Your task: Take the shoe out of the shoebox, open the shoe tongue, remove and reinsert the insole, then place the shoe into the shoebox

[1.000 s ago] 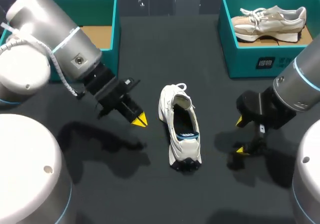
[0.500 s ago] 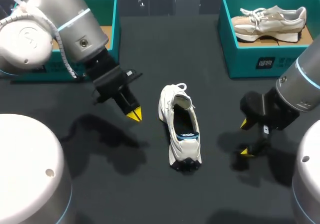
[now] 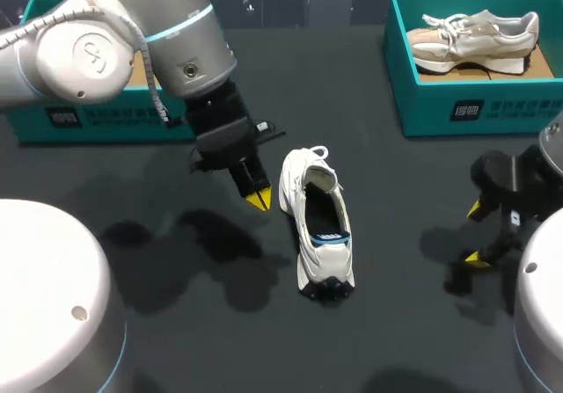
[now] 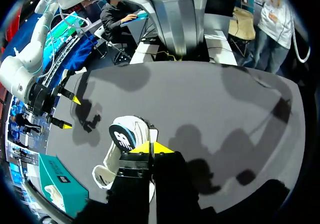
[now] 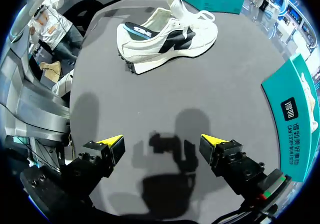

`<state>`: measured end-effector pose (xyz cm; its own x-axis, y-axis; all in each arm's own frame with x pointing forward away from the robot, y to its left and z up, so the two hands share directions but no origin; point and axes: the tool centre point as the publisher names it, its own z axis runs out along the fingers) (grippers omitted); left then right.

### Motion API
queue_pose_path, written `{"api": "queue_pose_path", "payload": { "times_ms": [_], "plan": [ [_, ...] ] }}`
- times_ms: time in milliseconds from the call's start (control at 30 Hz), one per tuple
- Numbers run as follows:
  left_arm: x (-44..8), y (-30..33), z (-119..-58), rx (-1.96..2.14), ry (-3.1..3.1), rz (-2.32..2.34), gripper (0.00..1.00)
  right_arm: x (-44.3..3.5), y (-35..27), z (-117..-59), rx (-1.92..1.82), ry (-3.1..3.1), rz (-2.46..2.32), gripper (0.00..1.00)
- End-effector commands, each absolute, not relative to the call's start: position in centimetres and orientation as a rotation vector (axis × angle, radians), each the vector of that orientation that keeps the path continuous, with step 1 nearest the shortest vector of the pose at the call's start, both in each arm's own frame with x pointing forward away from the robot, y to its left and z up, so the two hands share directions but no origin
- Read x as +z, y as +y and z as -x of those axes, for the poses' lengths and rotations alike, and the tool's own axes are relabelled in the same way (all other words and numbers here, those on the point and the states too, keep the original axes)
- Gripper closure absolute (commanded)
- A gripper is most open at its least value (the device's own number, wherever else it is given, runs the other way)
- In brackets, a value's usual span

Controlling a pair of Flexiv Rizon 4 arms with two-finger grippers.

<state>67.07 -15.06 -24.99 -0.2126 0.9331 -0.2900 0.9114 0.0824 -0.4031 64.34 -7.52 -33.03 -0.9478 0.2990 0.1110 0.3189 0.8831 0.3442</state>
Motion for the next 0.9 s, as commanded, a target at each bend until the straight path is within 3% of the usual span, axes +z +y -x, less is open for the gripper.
{"api": "queue_pose_path", "payload": {
  "times_ms": [33, 633, 900],
  "plan": [
    [-25.1, -16.6, -67.0, 0.699, -2.226, 1.977, 1.0, -32.6, -8.4, -63.1, -0.607, -3.01, 0.504, 0.0],
    [-25.6, -20.3, -66.9, 0.624, -2.114, 2.115, 1.0, -32.6, -8.4, -63.1, -0.607, -3.01, 0.504, 0.0],
    [-28.2, -22.8, -66.6, 0.579, -2.062, 2.158, 1.0, -32.6, -8.4, -63.1, -0.607, -3.01, 0.504, 0.0]
  ]
}}
